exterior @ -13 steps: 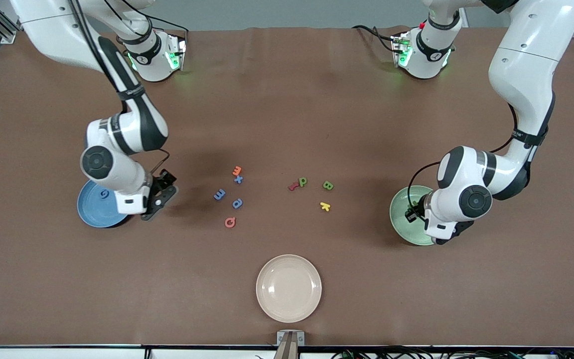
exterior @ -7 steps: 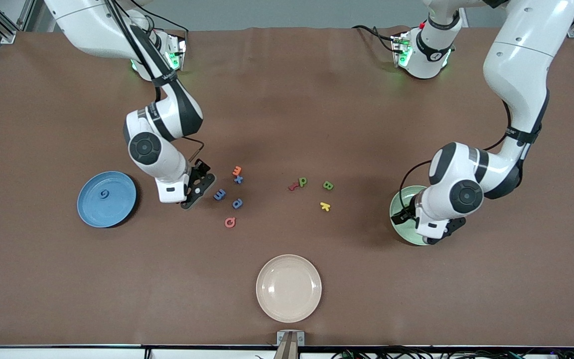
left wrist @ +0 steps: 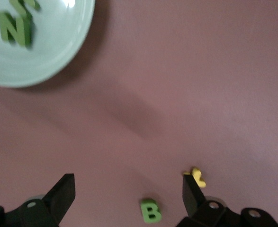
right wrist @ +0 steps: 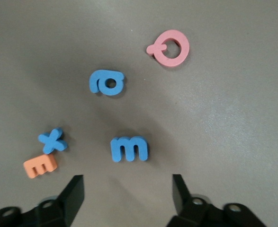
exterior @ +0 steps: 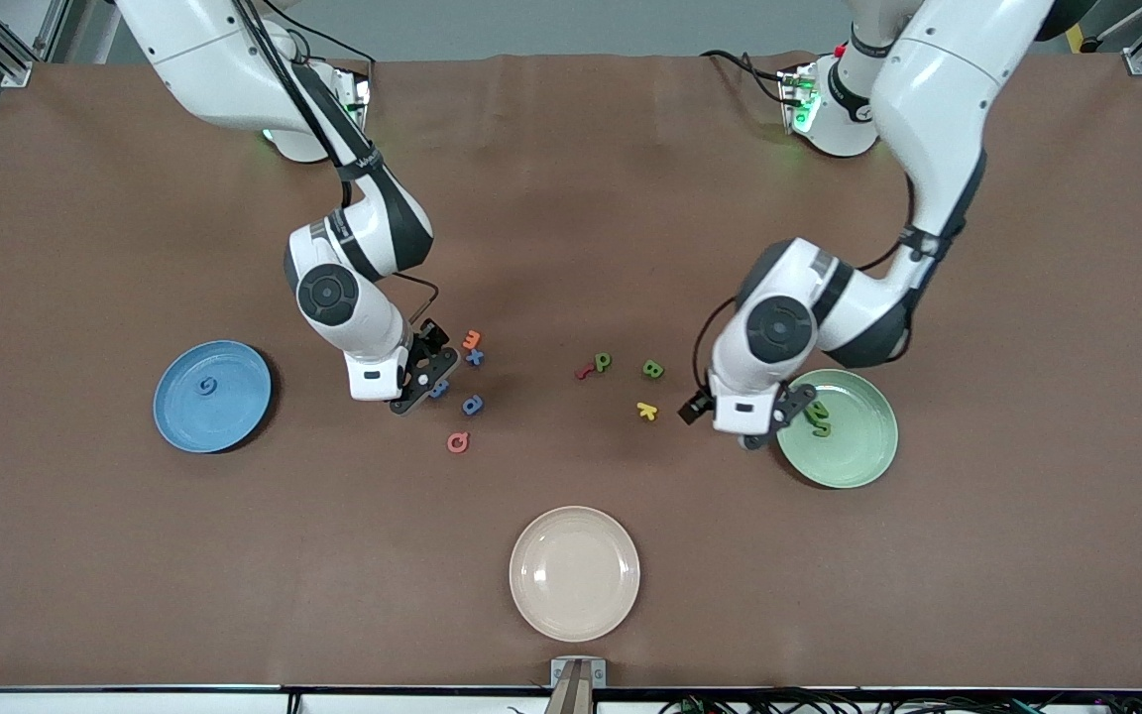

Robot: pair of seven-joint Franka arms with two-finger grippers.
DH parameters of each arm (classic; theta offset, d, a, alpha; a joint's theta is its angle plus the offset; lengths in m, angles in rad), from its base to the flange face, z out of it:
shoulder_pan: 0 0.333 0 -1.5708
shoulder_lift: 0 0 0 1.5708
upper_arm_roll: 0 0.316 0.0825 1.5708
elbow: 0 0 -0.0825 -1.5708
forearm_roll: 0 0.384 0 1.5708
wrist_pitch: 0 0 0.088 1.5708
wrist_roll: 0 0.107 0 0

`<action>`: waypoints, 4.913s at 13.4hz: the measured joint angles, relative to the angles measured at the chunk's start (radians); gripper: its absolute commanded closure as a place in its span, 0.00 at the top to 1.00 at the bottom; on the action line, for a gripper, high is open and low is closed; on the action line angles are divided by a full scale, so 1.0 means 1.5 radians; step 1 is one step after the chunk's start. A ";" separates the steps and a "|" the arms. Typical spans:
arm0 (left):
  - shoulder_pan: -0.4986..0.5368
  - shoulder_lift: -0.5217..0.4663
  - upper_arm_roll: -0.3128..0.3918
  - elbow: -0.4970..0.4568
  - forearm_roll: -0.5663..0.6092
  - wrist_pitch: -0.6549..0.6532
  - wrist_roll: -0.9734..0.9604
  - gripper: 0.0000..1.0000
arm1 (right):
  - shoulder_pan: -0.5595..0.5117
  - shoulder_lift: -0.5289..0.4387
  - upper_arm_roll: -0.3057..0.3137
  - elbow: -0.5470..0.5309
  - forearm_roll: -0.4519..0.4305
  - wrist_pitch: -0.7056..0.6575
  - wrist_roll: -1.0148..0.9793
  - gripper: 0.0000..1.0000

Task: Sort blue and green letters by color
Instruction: 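Reach the left gripper to green B while the right gripper reaches blue m, then grasp the green B with the left gripper while the right gripper grasps m, then release B on the green plate while the right gripper releases m on blue plate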

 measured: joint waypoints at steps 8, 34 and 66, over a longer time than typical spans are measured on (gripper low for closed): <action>-0.051 0.007 0.001 0.000 0.000 0.033 -0.128 0.95 | 0.010 0.041 0.000 0.030 0.001 0.006 0.038 0.67; -0.068 0.076 0.002 -0.005 0.002 0.101 -0.209 0.00 | 0.009 0.052 -0.015 0.051 0.001 -0.003 0.044 0.18; 0.155 -0.011 0.003 -0.039 0.008 -0.028 0.231 1.00 | -0.332 -0.009 -0.012 -0.030 -0.070 -0.012 -0.503 1.00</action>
